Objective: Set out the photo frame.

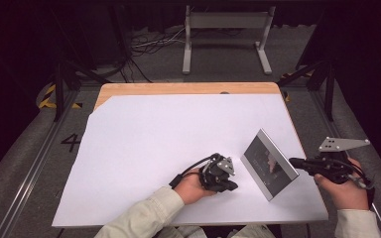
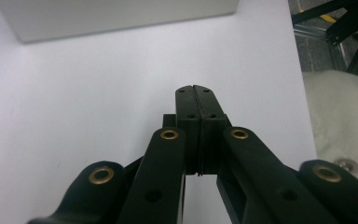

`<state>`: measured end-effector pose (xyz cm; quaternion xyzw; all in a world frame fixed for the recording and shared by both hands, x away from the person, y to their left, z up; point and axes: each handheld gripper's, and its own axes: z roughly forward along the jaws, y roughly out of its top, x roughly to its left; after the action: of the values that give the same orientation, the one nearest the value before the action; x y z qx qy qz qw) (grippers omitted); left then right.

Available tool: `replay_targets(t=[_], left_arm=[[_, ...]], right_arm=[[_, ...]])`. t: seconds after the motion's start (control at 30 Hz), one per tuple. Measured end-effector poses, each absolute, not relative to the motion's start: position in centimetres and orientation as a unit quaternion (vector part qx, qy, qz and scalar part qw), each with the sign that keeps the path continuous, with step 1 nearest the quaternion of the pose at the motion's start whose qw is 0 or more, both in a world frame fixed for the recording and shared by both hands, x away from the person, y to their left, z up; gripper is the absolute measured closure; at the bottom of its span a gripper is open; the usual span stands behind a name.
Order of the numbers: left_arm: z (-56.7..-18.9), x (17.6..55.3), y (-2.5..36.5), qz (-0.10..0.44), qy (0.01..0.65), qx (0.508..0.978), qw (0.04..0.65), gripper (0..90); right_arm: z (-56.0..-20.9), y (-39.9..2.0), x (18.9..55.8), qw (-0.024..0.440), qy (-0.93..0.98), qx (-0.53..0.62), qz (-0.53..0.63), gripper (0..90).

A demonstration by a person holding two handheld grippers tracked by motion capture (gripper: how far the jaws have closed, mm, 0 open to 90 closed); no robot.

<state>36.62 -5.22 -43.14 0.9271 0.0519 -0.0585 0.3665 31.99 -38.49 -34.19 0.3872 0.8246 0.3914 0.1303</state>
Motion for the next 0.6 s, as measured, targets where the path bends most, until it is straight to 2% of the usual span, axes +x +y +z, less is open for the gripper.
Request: replay_targets(t=[0.23, 0.6], left_arm=[[-42.9, 37.0, -1.7, -0.036, 0.055, 0.929, 0.363, 90.0], [-43.0, 37.0, 3.2, -0.031, 0.081, 0.927, 0.364, 89.1]], right_arm=[[-33.8, -38.0, 32.3, 0.133, 0.830, 0.380, 0.387, 89.6], [-33.5, -37.4, 32.6, 0.134, 0.833, 0.380, 0.379, 89.3]])
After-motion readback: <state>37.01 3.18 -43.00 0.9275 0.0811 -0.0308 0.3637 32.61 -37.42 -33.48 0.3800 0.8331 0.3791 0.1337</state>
